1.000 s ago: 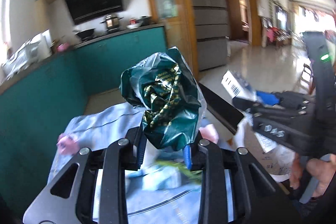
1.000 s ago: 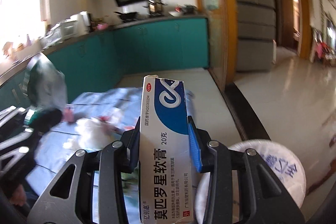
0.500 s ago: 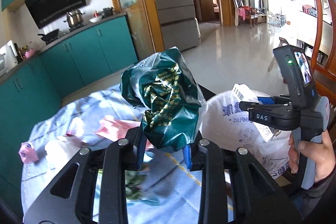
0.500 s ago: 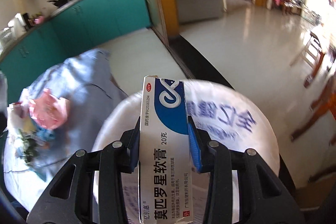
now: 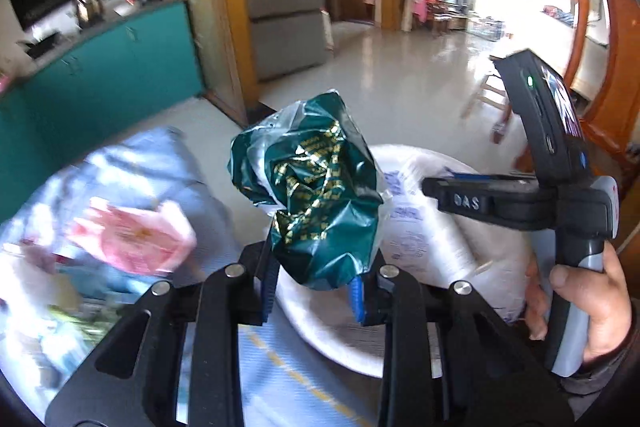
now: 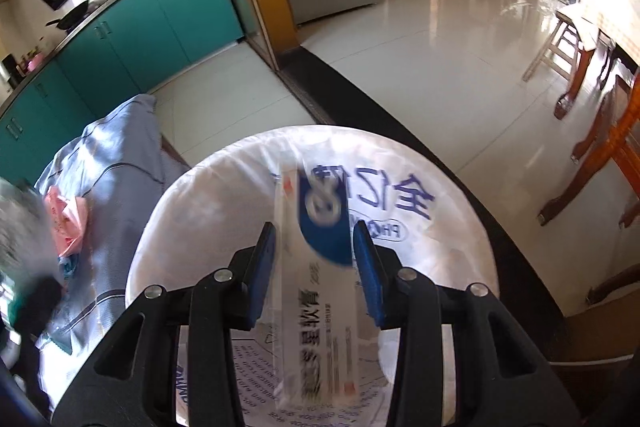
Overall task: Collect trash
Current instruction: 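Drop the ointment box and dark green bag into the bin with both grippers, then grasp the pink wrapper with the right gripper while the left grasps white tissue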
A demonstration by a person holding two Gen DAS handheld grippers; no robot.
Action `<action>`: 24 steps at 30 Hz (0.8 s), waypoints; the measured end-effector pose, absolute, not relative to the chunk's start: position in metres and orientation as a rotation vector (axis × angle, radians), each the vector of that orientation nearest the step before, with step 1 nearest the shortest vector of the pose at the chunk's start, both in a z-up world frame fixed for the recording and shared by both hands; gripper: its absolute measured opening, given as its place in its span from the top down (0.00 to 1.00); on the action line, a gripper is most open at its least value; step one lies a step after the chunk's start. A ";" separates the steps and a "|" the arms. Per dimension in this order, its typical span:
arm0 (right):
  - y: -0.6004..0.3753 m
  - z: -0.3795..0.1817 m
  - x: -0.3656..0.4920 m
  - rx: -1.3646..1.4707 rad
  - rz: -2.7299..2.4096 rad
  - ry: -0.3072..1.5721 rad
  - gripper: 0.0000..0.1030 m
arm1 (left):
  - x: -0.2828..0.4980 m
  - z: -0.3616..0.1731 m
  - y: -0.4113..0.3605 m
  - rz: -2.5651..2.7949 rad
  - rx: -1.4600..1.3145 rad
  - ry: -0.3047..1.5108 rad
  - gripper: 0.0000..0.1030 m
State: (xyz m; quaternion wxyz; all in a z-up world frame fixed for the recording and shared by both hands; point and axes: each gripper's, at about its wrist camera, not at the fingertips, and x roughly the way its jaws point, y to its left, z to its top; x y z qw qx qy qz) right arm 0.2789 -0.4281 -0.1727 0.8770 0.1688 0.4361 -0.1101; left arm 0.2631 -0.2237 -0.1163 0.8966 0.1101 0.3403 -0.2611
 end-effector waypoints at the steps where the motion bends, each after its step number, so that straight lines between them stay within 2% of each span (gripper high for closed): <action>1: -0.429 -0.173 0.278 0.357 -0.233 0.909 0.61 | 0.268 -0.123 -0.227 -0.576 0.212 0.729 0.70; 3: -0.434 -0.172 0.275 0.373 -0.245 0.904 0.54 | 0.270 -0.135 -0.235 -0.630 0.198 0.759 0.68; 4: -0.437 -0.171 0.273 0.383 -0.259 0.900 0.44 | 0.271 -0.138 -0.237 -0.653 0.191 0.767 0.61; 5: -0.440 -0.169 0.272 0.386 -0.265 0.894 0.41 | 0.272 -0.142 -0.238 -0.661 0.185 0.776 0.55; 6: -0.441 -0.168 0.271 0.387 -0.269 0.890 0.41 | 0.273 -0.145 -0.238 -0.659 0.184 0.777 0.46; 10: -0.444 -0.163 0.268 0.400 -0.262 0.873 0.41 | 0.273 -0.147 -0.235 -0.653 0.201 0.766 0.36; 13: -0.439 -0.156 0.270 0.404 -0.237 0.853 0.41 | 0.269 -0.140 -0.221 -0.630 0.211 0.741 0.31; 17: -0.420 -0.146 0.275 0.397 -0.169 0.826 0.36 | 0.261 -0.125 -0.189 -0.586 0.204 0.674 0.29; 24: -0.334 -0.127 0.295 0.280 0.068 0.773 0.35 | 0.263 -0.082 -0.080 -0.289 0.139 0.528 0.22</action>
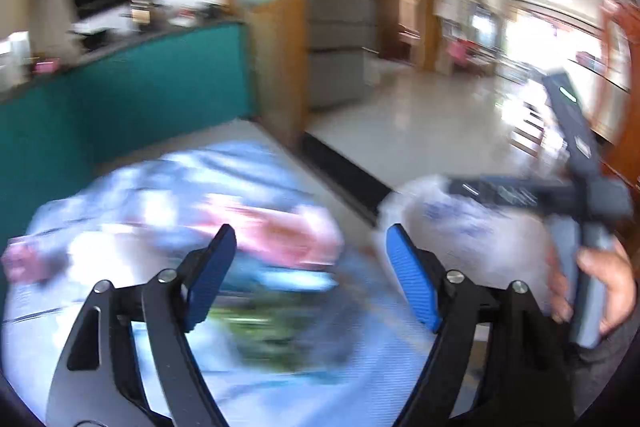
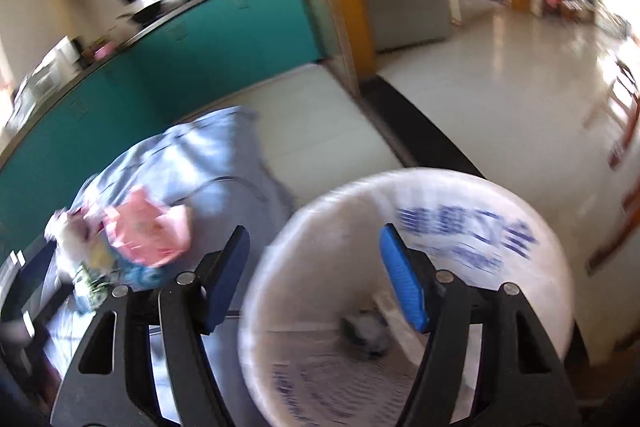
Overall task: Collect trash
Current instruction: 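Grasp the pink wrapper with the right gripper while the left grasps white tissue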
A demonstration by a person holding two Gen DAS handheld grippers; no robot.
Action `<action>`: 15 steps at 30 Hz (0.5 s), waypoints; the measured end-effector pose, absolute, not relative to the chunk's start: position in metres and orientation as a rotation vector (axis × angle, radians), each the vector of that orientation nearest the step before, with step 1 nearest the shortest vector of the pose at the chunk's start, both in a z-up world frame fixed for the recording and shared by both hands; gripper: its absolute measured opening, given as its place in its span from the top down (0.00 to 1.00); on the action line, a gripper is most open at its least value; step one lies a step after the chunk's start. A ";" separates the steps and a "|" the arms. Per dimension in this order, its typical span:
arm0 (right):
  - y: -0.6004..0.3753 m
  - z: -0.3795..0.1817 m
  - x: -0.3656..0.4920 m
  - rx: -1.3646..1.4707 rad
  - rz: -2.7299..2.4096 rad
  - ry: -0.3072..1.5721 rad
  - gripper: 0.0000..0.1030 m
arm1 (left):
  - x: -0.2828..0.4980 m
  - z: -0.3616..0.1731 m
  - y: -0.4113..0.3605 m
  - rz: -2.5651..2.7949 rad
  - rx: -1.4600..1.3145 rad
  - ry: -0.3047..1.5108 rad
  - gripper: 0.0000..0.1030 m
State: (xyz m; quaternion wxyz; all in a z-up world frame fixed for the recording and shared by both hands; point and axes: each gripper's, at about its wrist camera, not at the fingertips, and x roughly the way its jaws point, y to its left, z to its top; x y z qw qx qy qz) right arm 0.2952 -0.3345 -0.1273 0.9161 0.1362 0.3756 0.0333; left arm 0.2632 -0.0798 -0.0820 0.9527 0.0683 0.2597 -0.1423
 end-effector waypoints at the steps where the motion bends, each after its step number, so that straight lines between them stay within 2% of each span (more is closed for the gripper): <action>1: -0.323 -0.125 0.299 0.268 0.099 0.767 0.34 | 0.264 -0.079 -0.066 -0.235 0.136 0.514 0.20; 6: -0.250 -0.117 0.320 0.205 0.267 0.755 0.33 | 0.276 -0.076 0.022 0.039 0.091 0.532 0.16; 9: -0.207 -0.116 0.332 0.161 0.328 0.747 0.25 | 0.281 -0.089 0.058 0.097 0.056 0.603 0.14; 11: -0.182 -0.120 0.342 0.128 0.350 0.759 0.20 | 0.284 -0.098 0.071 0.101 0.046 0.653 0.14; 15: -0.150 -0.137 0.362 0.041 0.315 0.801 0.18 | 0.286 -0.121 0.084 0.061 0.042 0.751 0.13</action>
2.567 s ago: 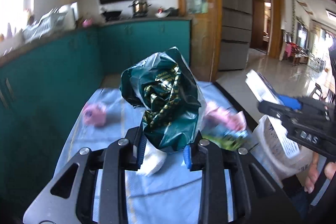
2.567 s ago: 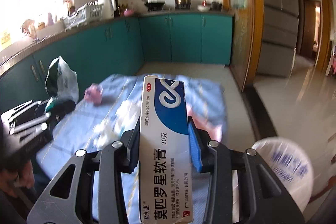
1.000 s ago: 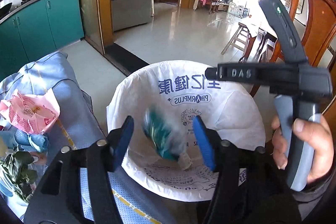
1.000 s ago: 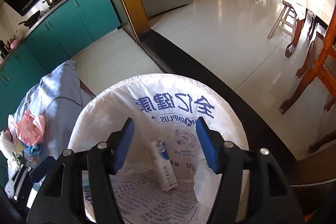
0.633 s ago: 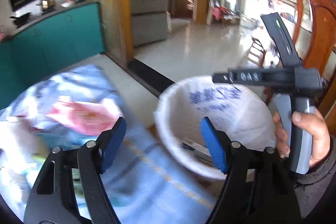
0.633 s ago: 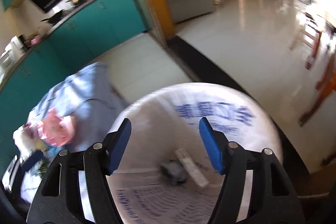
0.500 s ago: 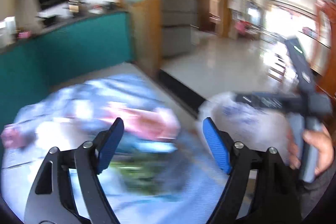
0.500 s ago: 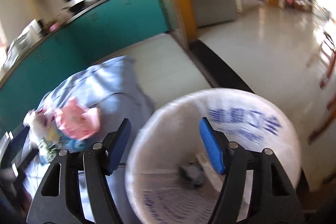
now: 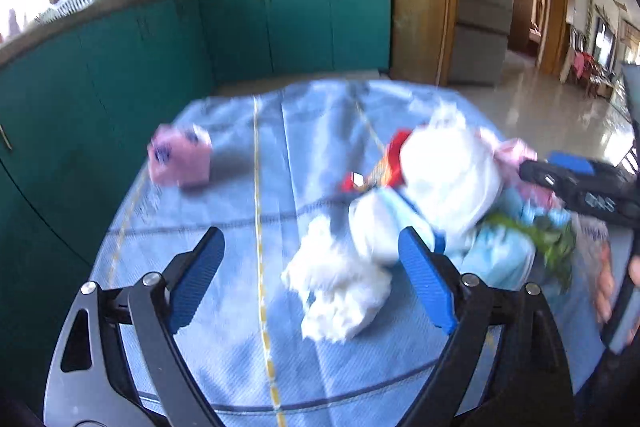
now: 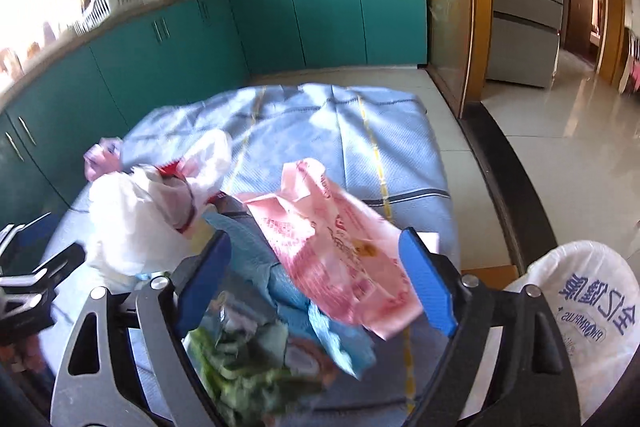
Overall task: Collect trash
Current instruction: 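Grasp the pink wrapper with the right gripper while the left grasps white tissue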
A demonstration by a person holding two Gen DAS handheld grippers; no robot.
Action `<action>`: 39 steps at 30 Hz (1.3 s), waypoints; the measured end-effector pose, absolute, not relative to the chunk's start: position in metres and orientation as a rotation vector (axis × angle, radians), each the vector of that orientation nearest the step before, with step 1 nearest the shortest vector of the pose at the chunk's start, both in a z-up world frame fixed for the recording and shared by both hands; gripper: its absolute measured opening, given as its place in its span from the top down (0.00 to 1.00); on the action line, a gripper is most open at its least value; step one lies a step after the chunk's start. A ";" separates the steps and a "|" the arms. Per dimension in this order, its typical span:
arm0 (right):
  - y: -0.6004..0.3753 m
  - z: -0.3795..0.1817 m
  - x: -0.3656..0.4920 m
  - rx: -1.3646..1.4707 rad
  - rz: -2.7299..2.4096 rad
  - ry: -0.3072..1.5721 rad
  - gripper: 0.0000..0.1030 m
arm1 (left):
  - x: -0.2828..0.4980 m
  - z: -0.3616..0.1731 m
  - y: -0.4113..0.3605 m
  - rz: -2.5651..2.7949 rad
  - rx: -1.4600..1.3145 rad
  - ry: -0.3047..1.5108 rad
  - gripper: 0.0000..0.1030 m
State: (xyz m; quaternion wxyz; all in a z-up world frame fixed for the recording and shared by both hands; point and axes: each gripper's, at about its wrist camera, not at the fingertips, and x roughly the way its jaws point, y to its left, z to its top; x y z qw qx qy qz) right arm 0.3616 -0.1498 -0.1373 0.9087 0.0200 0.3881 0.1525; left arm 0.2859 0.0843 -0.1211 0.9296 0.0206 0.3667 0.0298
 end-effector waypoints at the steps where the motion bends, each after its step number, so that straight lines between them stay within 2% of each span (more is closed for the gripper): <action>1: -0.147 -0.142 0.366 0.031 0.308 0.811 0.18 | 0.287 -0.126 0.085 0.041 0.045 0.776 0.12; 6: -0.140 -0.160 0.378 0.016 0.295 0.847 0.20 | 0.290 -0.149 0.088 -0.002 0.057 0.849 0.12; 8: -0.139 -0.162 0.379 0.016 0.304 0.854 0.41 | 0.293 -0.156 0.088 -0.005 0.063 0.864 0.12; 10: -0.140 -0.162 0.379 0.022 0.308 0.851 0.54 | 0.295 -0.160 0.089 -0.005 0.065 0.871 0.12; 14: -0.146 -0.161 0.374 0.054 0.318 0.850 0.65 | 0.296 -0.161 0.093 -0.017 0.025 0.876 0.12; 24: -0.157 -0.153 0.366 0.095 0.329 0.833 0.67 | 0.308 -0.173 0.082 -0.026 0.012 0.912 0.12; 26: -0.156 -0.153 0.365 0.091 0.331 0.832 0.67 | 0.310 -0.175 0.083 -0.011 0.016 0.919 0.22; 27: -0.155 -0.152 0.364 0.087 0.333 0.830 0.67 | 0.310 -0.177 0.085 -0.011 0.004 0.928 0.33; 28: -0.154 -0.151 0.363 0.083 0.337 0.826 0.67 | 0.311 -0.177 0.088 -0.013 -0.010 0.931 0.39; 29: -0.153 -0.150 0.362 0.080 0.340 0.824 0.67 | 0.311 -0.177 0.091 -0.015 -0.025 0.929 0.40; 31: -0.152 -0.150 0.361 0.073 0.344 0.824 0.67 | 0.308 -0.174 0.093 -0.016 -0.038 0.919 0.49; 36: -0.151 -0.153 0.363 0.071 0.346 0.840 0.67 | 0.300 -0.163 0.092 0.012 0.008 0.870 0.51; 39: -0.150 -0.154 0.366 0.077 0.344 0.846 0.50 | 0.297 -0.160 0.091 -0.001 0.010 0.868 0.51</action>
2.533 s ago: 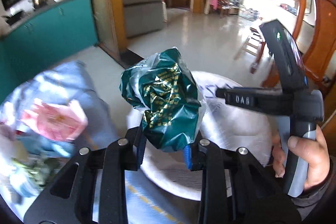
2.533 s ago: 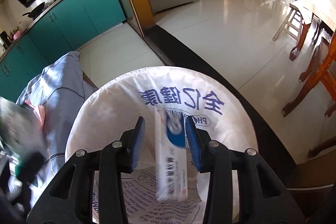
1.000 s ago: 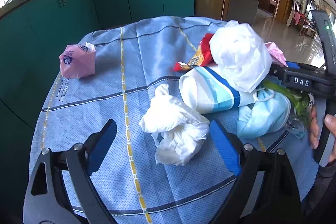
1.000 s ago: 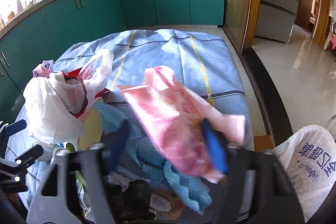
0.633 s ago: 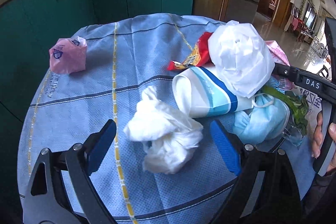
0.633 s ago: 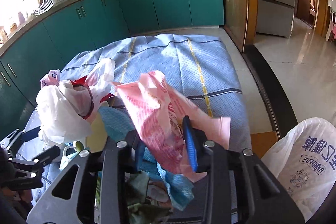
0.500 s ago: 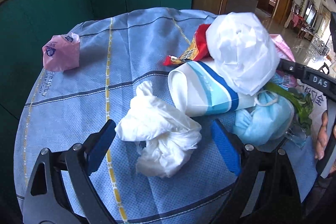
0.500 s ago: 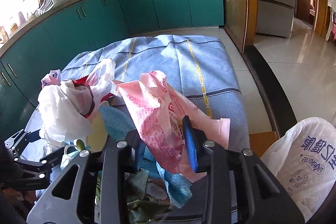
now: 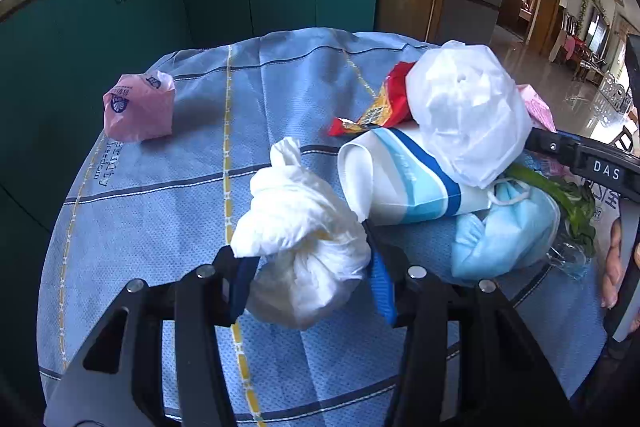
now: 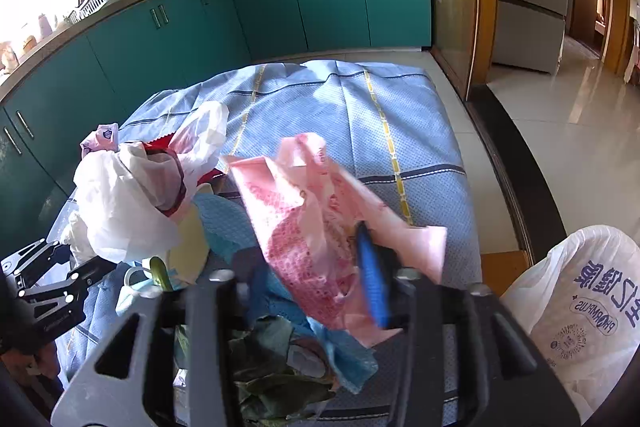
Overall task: Collect trash
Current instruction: 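Grasp the pink wrapper with the right gripper while the left grasps white tissue, then carry both items over the bin and open both grippers to drop them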
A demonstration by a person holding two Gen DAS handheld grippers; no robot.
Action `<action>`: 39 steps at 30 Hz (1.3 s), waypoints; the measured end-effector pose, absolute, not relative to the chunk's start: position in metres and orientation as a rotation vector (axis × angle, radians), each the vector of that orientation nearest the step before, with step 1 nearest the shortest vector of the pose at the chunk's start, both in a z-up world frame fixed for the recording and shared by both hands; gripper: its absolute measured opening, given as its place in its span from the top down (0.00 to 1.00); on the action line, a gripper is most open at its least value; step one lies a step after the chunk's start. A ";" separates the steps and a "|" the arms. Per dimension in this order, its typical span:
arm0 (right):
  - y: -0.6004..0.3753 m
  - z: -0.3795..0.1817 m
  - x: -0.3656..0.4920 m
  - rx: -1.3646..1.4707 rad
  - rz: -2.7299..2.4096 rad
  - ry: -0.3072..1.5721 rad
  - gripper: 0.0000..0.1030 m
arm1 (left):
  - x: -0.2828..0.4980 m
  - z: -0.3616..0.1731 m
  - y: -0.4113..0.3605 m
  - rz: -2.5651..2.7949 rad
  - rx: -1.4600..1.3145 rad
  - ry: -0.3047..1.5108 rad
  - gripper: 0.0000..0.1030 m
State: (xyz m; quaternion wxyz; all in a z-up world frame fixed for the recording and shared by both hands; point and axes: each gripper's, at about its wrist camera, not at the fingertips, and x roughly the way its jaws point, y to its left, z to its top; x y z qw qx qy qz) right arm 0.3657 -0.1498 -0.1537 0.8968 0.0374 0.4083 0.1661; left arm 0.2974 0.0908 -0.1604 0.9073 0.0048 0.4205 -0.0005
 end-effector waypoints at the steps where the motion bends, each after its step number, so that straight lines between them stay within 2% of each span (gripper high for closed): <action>1: -0.149 -0.154 0.366 0.074 0.339 0.842 0.42 | 0.297 -0.160 0.091 0.000 0.013 0.869 0.50; 5: -0.143 -0.154 0.366 0.022 0.297 0.821 0.27 | 0.300 -0.163 0.093 0.003 0.013 0.884 0.49; 9: -0.139 -0.155 0.371 -0.011 0.275 0.810 0.26 | 0.302 -0.168 0.094 0.018 0.018 0.896 0.49; 10: -0.140 -0.156 0.372 -0.006 0.276 0.811 0.29 | 0.301 -0.169 0.095 0.019 0.016 0.895 0.50; 11: -0.141 -0.156 0.373 0.008 0.276 0.808 0.43 | 0.301 -0.168 0.095 0.020 0.013 0.893 0.50; 12: -0.142 -0.157 0.374 0.024 0.280 0.811 0.51 | 0.300 -0.168 0.096 0.021 0.010 0.890 0.51; 13: -0.143 -0.157 0.374 0.032 0.286 0.816 0.65 | 0.300 -0.166 0.098 0.025 0.007 0.882 0.52; 14: -0.144 -0.158 0.374 0.041 0.294 0.823 0.69 | 0.298 -0.164 0.099 0.030 0.005 0.874 0.52; 23: -0.155 -0.140 0.356 0.077 0.310 0.736 0.78 | 0.278 -0.127 0.109 0.113 -0.021 0.688 0.56; 30: -0.154 -0.123 0.341 0.068 0.338 0.662 0.81 | 0.256 -0.096 0.112 0.181 -0.012 0.502 0.56; 39: -0.141 -0.117 0.330 0.040 0.405 0.651 0.82 | 0.253 -0.093 0.111 0.192 -0.017 0.483 0.56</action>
